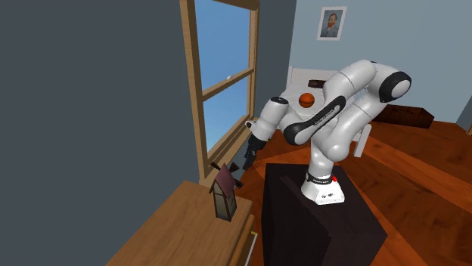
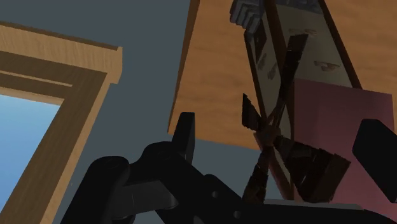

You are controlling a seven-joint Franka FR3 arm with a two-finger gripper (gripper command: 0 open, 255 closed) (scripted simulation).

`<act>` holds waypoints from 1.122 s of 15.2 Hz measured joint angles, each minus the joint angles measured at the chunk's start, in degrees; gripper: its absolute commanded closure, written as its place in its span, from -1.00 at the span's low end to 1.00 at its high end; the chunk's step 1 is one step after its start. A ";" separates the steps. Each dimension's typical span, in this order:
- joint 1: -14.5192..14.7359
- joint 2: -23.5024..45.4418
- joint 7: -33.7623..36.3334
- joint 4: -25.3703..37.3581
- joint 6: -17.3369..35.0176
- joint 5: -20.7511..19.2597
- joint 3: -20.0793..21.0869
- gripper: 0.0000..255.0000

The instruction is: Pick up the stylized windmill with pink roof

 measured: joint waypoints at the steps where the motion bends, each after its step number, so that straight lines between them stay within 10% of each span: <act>1: 0.01 1.88 1.35 -0.79 3.14 0.23 1.19 -1.00; 6: -4.24 15.17 8.23 -1.33 19.28 -1.53 8.48 -1.00; 14: -13.56 23.10 13.38 -1.96 28.82 -6.54 17.25 -1.00; 15: -13.74 23.21 13.41 -2.08 29.07 -6.63 17.37 1.00; 17: -13.96 23.32 13.47 -2.19 29.31 -6.74 17.54 1.00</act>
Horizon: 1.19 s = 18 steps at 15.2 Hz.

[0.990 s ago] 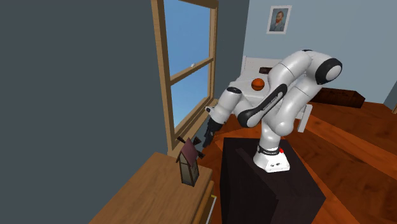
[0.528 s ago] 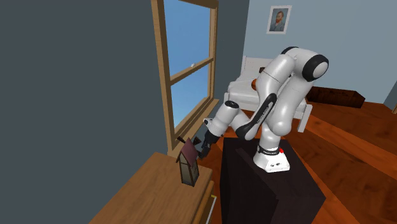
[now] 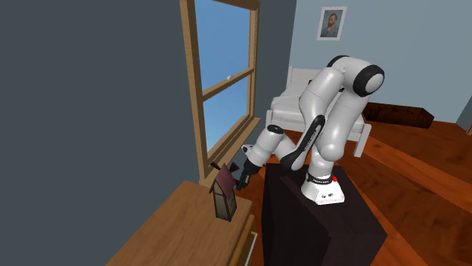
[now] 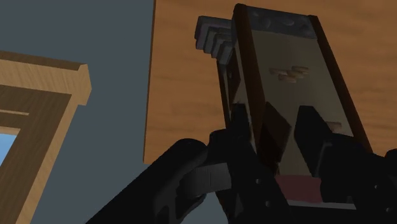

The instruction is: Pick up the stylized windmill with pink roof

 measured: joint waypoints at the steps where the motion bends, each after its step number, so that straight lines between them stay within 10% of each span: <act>1: -0.04 0.02 0.01 -0.02 0.05 -0.02 0.03 1.00; 8: -0.15 0.01 0.04 -0.04 0.05 -0.04 0.07 1.00; 18: 10.25 -8.38 -4.77 1.37 -10.60 5.22 -9.27 1.00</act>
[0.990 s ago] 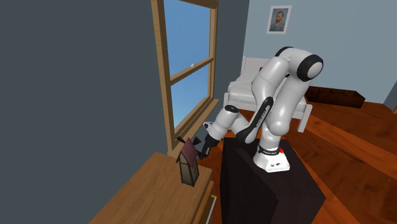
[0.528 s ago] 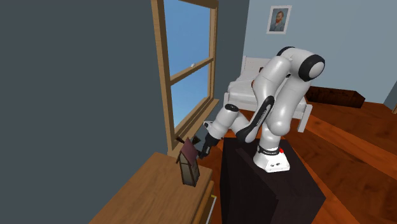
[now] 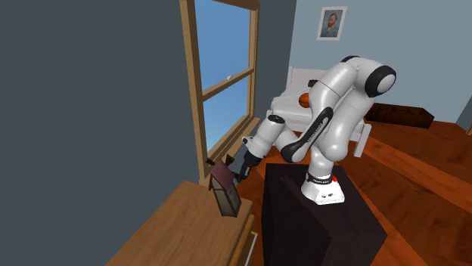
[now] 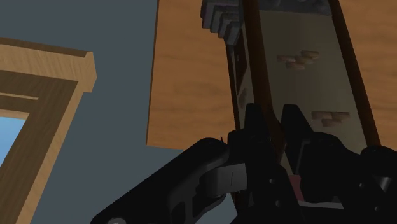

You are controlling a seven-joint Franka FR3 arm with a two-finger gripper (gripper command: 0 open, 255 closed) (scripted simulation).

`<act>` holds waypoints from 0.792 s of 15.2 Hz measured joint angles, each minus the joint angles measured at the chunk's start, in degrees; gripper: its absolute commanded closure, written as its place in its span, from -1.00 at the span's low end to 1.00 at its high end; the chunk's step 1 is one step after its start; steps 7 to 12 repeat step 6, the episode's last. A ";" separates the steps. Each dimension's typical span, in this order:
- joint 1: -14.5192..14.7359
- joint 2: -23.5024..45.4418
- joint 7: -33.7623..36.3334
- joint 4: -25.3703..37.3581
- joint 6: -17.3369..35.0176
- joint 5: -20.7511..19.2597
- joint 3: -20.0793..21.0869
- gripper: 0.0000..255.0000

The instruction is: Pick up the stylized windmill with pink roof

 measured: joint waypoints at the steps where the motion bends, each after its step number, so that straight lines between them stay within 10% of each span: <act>1: 0.53 -0.89 -0.26 0.26 -1.15 0.33 -0.43 1.00; 12: 2.49 -5.03 -1.77 1.40 -6.51 1.56 -2.56 1.00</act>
